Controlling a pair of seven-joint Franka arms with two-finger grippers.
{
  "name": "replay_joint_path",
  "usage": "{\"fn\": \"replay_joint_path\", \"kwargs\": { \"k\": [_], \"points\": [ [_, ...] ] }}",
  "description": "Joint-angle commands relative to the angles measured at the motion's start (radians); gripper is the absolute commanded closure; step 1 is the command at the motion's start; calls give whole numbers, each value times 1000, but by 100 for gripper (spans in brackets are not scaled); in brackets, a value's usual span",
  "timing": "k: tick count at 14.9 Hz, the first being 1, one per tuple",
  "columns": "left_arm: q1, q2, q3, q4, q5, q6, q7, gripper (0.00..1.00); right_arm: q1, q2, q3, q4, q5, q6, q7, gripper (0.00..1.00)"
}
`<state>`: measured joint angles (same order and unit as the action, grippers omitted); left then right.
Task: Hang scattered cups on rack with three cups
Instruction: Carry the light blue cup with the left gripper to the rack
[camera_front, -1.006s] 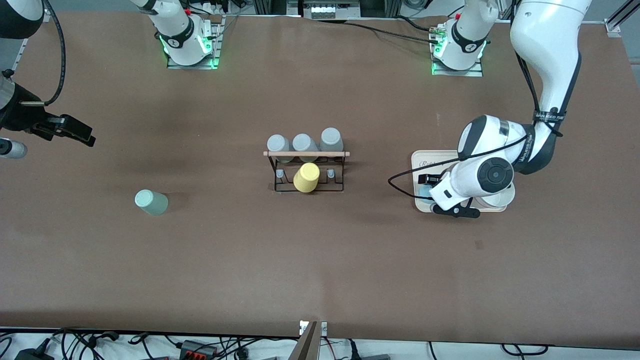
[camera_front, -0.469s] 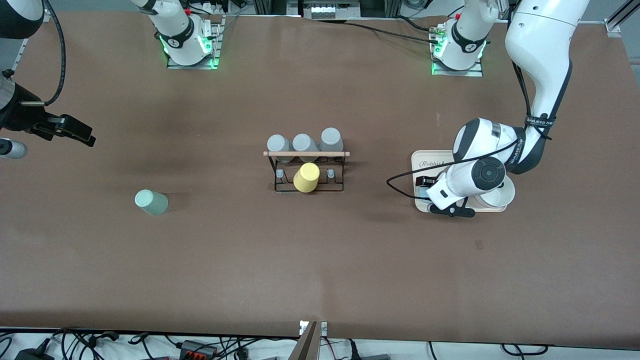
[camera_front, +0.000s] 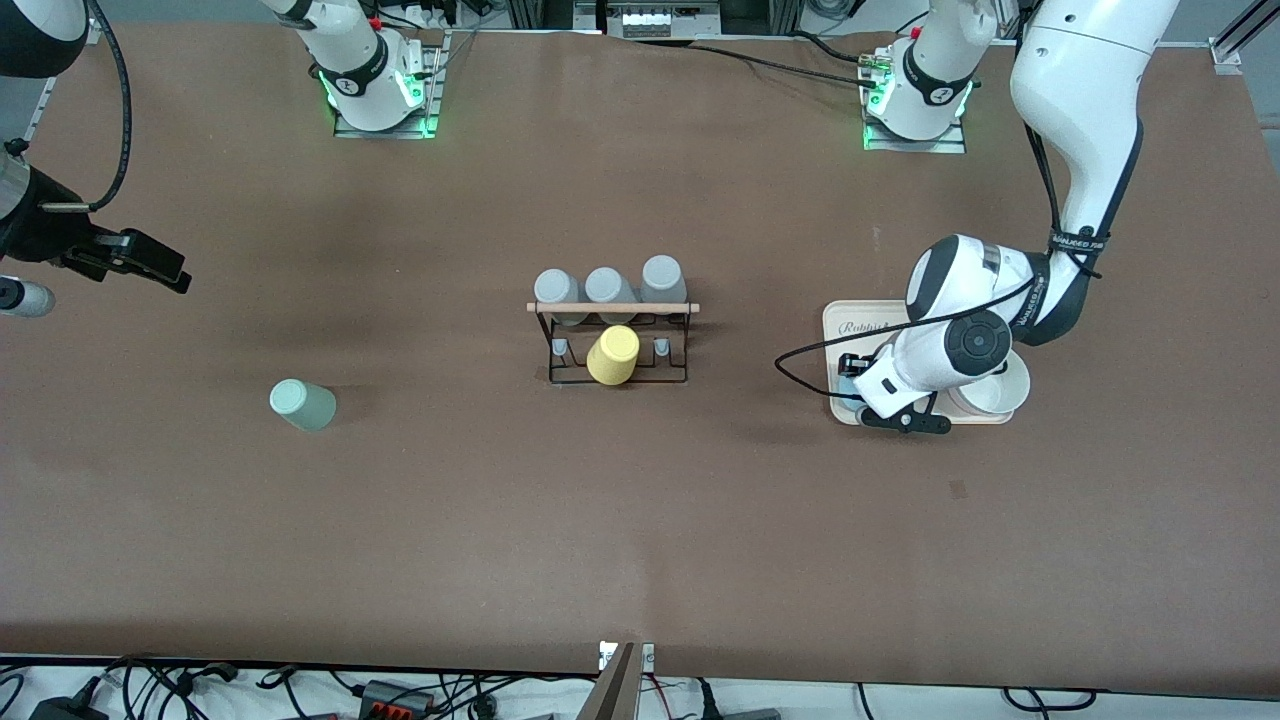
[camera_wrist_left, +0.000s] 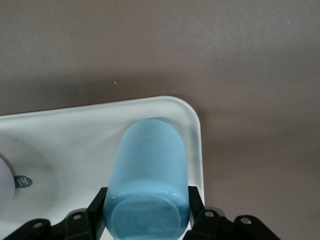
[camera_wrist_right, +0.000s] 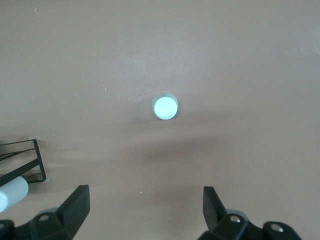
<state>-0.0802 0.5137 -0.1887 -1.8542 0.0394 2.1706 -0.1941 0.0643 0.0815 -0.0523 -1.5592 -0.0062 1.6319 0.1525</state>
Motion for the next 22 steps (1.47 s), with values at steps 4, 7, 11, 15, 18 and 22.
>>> {"fn": "replay_joint_path", "kwargs": {
  "k": [4, 7, 11, 15, 18, 22],
  "points": [
    [-35, -6, -49, 306, -137, -308, -313, 99, -1, -5, 2, 8, 3, -14, 10, 0],
    [-133, 6, -49, 389, -188, -310, -518, 99, -1, -5, 3, 8, 3, -14, 10, 0],
    [-229, 61, -49, 509, -281, -302, -821, 99, -1, -5, 2, 8, 3, -15, 10, 0],
    [-299, 94, -49, 570, -286, -299, -935, 99, -3, -5, 2, 8, 3, -15, 10, 0],
    [-331, 118, -46, 567, -276, -241, -935, 99, -4, -5, 2, 8, 3, -15, 10, 0],
    [-375, 138, -41, 560, -265, -232, -926, 99, -4, -5, 2, 8, 3, -15, 10, 0]
  ]
}}
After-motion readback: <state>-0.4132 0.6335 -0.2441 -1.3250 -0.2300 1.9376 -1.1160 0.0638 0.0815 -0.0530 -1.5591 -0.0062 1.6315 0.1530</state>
